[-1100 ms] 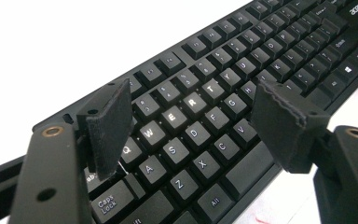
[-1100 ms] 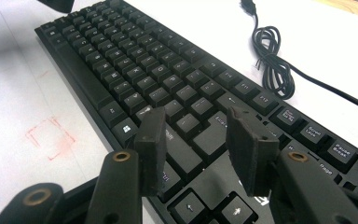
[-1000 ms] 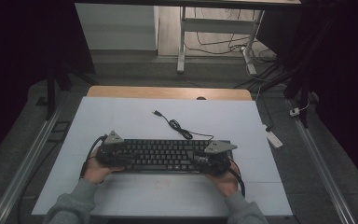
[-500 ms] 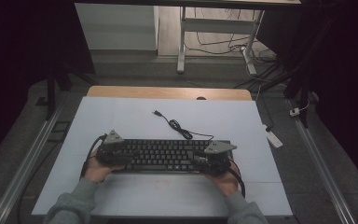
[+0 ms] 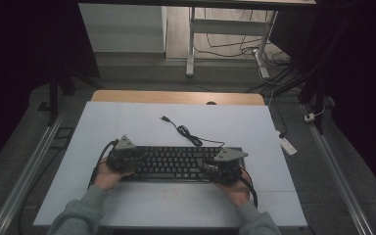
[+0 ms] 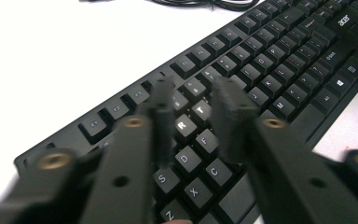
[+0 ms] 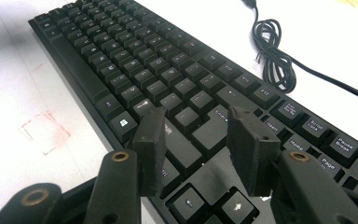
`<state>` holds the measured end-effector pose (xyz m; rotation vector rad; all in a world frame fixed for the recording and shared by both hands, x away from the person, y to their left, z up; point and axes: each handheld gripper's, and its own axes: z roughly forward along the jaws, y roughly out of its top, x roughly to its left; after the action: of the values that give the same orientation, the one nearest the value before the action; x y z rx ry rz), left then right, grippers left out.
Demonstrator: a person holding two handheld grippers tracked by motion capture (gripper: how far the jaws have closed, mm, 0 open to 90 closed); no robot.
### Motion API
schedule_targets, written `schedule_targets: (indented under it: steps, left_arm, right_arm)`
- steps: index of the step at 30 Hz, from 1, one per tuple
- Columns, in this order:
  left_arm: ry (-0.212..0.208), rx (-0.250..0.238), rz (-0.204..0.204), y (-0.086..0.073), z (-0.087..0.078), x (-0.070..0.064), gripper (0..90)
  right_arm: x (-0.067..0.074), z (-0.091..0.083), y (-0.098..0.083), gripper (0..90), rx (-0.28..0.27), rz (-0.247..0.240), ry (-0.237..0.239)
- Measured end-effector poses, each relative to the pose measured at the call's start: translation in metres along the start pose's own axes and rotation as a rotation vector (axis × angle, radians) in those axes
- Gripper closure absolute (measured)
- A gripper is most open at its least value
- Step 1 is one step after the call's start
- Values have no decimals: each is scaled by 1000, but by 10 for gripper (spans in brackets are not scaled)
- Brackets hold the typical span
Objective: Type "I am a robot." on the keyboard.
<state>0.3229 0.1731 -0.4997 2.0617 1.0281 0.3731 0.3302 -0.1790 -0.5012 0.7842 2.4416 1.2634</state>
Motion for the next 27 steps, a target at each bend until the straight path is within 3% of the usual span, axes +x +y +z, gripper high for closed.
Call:
schedule_targets:
  steps: [4, 16, 27]
  left_arm:
    - [-17, 23, 19, 1, 7, -1, 889]
    - [-12, 78, 37, 4, 30, -5, 891]
    - [-7, 91, 35, 5, 38, -5, 890]
  right_arm:
    - [0, 0, 0, 574, 2, 0, 0]
    - [0, 0, -1, 574, 9, -1, -3]
    - [-1, -1, -3, 574, 2, 3, -6]
